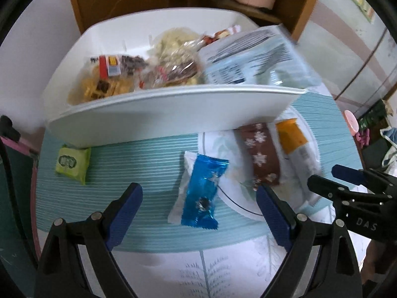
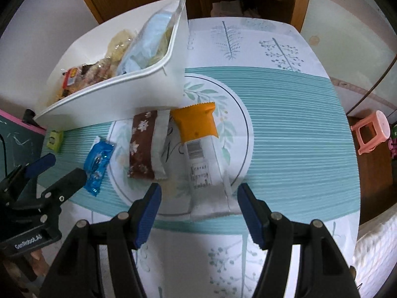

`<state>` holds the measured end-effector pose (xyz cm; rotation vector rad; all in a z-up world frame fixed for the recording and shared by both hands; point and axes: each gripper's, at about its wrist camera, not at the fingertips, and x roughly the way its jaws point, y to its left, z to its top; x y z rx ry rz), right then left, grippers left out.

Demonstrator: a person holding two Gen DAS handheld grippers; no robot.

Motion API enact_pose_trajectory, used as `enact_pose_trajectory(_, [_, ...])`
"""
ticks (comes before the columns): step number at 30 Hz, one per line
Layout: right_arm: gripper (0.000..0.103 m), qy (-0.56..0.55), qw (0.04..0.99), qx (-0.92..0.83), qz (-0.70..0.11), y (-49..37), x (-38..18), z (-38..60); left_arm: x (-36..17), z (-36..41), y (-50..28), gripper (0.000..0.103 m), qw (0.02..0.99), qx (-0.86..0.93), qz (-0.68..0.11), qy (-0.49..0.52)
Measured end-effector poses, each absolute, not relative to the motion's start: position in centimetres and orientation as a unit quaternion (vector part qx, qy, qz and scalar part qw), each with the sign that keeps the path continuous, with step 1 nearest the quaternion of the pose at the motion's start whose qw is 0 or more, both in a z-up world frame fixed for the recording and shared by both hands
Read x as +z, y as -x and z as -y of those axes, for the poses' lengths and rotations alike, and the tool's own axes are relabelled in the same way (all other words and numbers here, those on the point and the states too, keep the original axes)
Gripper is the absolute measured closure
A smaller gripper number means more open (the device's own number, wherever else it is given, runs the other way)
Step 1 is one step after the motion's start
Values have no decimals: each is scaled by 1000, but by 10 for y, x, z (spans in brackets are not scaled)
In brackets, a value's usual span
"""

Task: Organize snacks
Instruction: 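Grasp the blue candy with left tool while right tool grasps the orange-topped bar, then lift the blue candy with left tool while right tool carries the bar toward the basket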

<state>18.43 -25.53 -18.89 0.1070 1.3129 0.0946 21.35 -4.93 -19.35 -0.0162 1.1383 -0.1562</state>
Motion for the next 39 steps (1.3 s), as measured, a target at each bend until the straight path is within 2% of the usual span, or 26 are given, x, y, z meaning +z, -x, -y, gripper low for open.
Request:
enact_pose_trajectory(8, [39, -36, 782, 34, -622, -201, -210, 252, -222, 37, -231, 11, 824, -53, -564, 36])
enact_pose_trajectory(12, [40, -37, 779, 32, -626, -204, -218, 253, -231, 36, -236, 17, 819, -53, -571, 37])
enact_pose_trajectory(19, [56, -10, 784, 32, -620, -204, -219, 249, -240, 47, -234, 31, 816, -55, -576, 19])
enact_pose_trajectory(21, [62, -6, 785, 35, -618, -204, -219, 247, -240, 52, -233, 40, 817, -52, -574, 4])
enact_pose_trajectory(25, [64, -3, 789, 40, -613, -199, -217, 245, -237, 66, -234, 55, 818, -45, -574, -21])
enact_pose_trajectory(26, [64, -6, 789, 43, -612, -197, -217, 245, -237, 67, -234, 66, 819, -43, -572, -21])
enact_pose_trajectory(27, [64, -8, 790, 46, -612, -194, -216, 244, -236, 69, -234, 72, 819, -44, -572, -21])
enact_pose_trajectory(31, [71, -10, 796, 55, -603, -185, -208, 242, -233, 75, -236, 75, 819, -45, -572, -16])
enact_pose_trajectory(39, [71, -30, 798, 82, -596, -167, -194, 239, -216, 64, -220, 76, 825, -62, -562, 19])
